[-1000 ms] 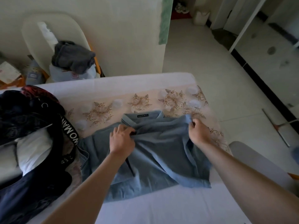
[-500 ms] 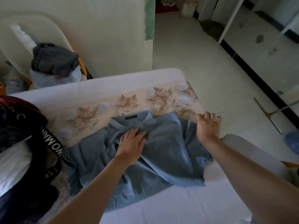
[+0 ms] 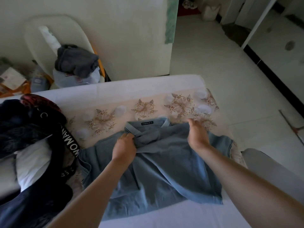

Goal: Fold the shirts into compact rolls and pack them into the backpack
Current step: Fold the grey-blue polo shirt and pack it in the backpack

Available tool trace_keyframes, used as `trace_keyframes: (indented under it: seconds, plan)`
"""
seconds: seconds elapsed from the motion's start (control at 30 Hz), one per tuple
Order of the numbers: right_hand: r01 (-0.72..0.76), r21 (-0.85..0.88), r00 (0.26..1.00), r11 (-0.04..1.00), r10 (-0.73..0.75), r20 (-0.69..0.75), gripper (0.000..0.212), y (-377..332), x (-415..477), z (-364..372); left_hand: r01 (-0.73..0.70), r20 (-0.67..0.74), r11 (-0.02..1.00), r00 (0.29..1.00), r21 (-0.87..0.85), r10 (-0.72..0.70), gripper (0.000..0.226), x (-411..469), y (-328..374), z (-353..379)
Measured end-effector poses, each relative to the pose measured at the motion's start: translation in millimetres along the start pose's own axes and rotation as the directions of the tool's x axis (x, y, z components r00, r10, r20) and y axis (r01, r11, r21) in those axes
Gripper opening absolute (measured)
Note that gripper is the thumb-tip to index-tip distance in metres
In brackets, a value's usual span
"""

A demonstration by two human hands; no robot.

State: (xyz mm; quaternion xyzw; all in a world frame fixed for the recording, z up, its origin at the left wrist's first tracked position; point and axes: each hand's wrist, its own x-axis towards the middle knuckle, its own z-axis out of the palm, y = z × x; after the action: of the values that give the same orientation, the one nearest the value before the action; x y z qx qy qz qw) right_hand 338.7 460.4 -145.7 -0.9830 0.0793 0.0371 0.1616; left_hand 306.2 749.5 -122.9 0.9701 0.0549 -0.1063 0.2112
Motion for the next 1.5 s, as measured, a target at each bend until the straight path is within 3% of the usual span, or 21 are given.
trace_keyframes:
  seconds: [0.07,0.17,0.23,0.37,0.5,0.57,0.63,0.7,0.77,0.83,0.9,0.97,1.07,1.17,1.23,1.3,1.4,1.43,1.5]
  plan:
    - [-0.045,0.009,0.999,0.999,0.046,-0.023,0.048,2.9,0.7,-2.6,0.035,0.024,0.999,0.999,-0.019,-0.035,0.020,8.6,5.6,-6.1]
    - [-0.225,0.019,0.973,0.974,0.223,0.061,0.054,6.4,1.8,-2.5,0.039,0.068,0.999,0.997,0.007,-0.039,0.024,20.4,8.4,-10.2]
    - [-0.186,0.032,0.982,0.982,0.185,0.041,0.042,11.2,2.2,0.5,-0.008,0.129,1.000,0.992,-0.011,0.010,0.021,22.8,5.4,-9.1]
    - [-0.118,0.125,0.978,0.985,0.137,-0.155,0.019,11.4,0.9,-2.4,-0.149,0.207,0.988,0.966,-0.033,0.153,0.030,20.6,-6.9,-9.3]
    - [-0.107,0.285,0.929,0.953,0.198,-0.312,0.014,11.6,11.4,-16.3,-0.219,0.066,0.965,0.975,0.147,0.211,0.027,34.1,-7.4,-16.1]
    - [-0.147,0.316,0.923,0.937,0.245,-0.298,0.016,13.0,18.1,-22.0,-0.220,-0.041,0.946,0.971,0.238,0.236,0.032,44.1,3.1,-24.7]
    - [-0.182,0.309,0.931,0.934,0.264,-0.251,0.035,4.6,16.5,-24.6,-0.198,-0.118,0.953,0.966,0.232,0.229,0.028,54.6,13.6,-31.4]
    - [-0.085,0.166,0.963,0.983,0.124,-0.241,0.062,-8.9,6.4,-18.4,-0.141,-0.144,0.983,0.977,0.114,0.157,0.030,59.0,19.6,-33.6]
    - [0.143,-0.025,0.979,0.989,-0.145,-0.141,0.073,-25.7,-10.9,-4.1,-0.119,-0.142,0.993,0.983,-0.021,0.115,0.038,51.5,17.7,-31.3]
    - [0.394,-0.074,0.918,0.916,-0.396,-0.017,0.065,-44.7,-26.0,10.4,-0.222,-0.160,0.972,0.965,-0.072,0.209,0.030,29.5,6.8,-24.6]
    - [0.542,-0.023,0.840,0.840,-0.542,0.029,0.059,-64.9,-34.7,22.5,-0.399,-0.181,0.916,0.905,-0.042,0.386,0.019,-1.6,-13.1,-19.7]
    - [0.608,0.011,0.791,0.794,-0.607,0.083,0.061,-85.2,-37.5,29.6,-0.495,-0.086,0.869,0.864,0.027,0.495,0.028,-32.2,-38.3,-14.2]
    - [0.619,0.045,0.761,0.784,-0.613,0.211,0.063,-110.8,-37.9,37.7,-0.475,0.172,0.855,0.878,0.210,0.446,0.067,-58.2,-75.8,-7.9]
    - [0.558,-0.011,0.793,0.830,-0.530,0.300,0.068,-121.5,-33.5,44.9,-0.486,0.127,0.844,0.874,0.225,0.469,0.050,-60.7,-104.4,-5.6]
    - [0.504,-0.067,0.822,0.861,-0.455,0.341,0.070,-119.8,-29.8,46.6,-0.365,-0.024,0.929,0.930,0.062,0.367,0.046,-60.0,-103.5,-18.2]
    - [0.498,-0.093,0.823,0.862,-0.436,0.363,0.071,-117.7,-27.2,47.5,-0.075,-0.186,0.990,0.981,-0.122,0.051,0.038,-53.3,-91.3,-41.1]
    - [0.509,-0.115,0.822,0.853,-0.441,0.361,0.069,-117.3,-26.3,47.0,0.269,-0.324,0.871,0.850,-0.411,-0.415,0.019,-16.1,-89.4,-75.9]
    - [0.504,-0.119,0.824,0.856,-0.435,0.364,0.069,-117.4,-26.0,46.5,0.323,-0.305,0.826,0.817,-0.461,-0.489,0.021,-1.6,-94.8,-83.4]
    - [0.483,-0.142,0.836,0.864,-0.408,0.366,0.069,-117.2,-26.6,45.5,0.393,-0.241,0.820,0.822,-0.416,-0.516,0.030,16.1,-107.1,-90.4]
